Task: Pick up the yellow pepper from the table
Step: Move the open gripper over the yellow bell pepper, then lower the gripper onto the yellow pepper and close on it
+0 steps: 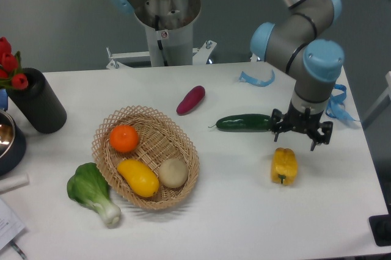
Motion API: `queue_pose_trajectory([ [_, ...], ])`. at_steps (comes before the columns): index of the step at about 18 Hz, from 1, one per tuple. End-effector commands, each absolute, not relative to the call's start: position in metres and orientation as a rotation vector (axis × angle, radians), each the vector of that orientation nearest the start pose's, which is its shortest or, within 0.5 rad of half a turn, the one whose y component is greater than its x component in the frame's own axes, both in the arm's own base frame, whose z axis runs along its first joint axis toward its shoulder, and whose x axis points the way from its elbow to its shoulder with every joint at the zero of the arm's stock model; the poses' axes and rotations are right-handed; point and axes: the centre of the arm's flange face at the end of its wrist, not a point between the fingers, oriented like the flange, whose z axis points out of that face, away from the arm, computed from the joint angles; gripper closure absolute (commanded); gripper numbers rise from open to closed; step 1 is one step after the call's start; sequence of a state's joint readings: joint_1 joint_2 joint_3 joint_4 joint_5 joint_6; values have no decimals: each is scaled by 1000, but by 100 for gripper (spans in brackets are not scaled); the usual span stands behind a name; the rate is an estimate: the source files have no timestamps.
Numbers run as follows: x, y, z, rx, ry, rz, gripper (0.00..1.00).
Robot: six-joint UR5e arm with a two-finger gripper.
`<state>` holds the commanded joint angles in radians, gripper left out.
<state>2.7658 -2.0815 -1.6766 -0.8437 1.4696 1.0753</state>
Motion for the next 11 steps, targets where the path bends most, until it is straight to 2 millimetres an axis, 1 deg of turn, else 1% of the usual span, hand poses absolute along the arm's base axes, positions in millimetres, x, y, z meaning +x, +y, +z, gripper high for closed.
queue_pose_trajectory([
  [2, -538, 373, 210, -3005, -161, 68, 0],
  [3, -540, 373, 202, -3010, -162, 53, 0],
  [5, -541, 374, 197, -3012, -158, 47, 1],
  [7, -541, 374, 194, -3015, -159, 39, 27],
  [8, -541, 374, 193, -3016, -159, 37, 34],
  [10, -541, 374, 193, -3016, -159, 37, 63],
  [11, -541, 374, 194, -3014, -159, 41, 72],
])
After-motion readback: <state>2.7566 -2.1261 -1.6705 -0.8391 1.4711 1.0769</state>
